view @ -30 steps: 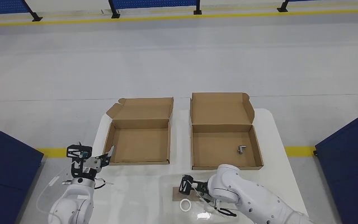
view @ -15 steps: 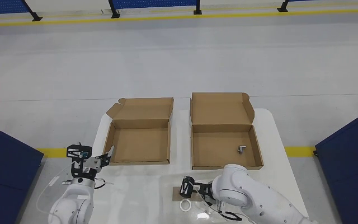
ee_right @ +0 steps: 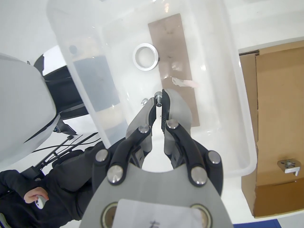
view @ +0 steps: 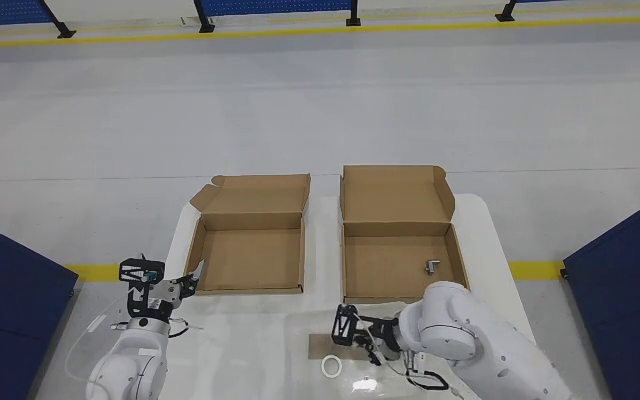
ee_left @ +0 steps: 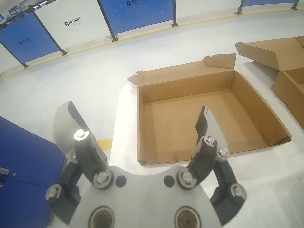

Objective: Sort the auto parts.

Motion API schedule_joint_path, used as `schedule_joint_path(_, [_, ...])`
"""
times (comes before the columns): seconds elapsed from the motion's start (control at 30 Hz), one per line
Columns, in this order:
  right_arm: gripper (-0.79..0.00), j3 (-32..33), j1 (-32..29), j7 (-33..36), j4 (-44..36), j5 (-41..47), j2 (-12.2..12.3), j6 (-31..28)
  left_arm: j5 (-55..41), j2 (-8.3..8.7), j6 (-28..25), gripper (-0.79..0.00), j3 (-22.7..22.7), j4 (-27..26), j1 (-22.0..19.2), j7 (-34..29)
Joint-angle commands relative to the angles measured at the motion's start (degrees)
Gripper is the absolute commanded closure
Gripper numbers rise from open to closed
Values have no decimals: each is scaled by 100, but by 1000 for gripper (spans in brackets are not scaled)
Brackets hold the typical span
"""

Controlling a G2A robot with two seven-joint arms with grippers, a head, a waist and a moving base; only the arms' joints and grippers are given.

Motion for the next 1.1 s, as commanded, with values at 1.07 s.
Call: schedule_joint_path(1.07, [0,1507,-872,-939,86,2948,829,-930,0,0,0,-785,0,0,0,0])
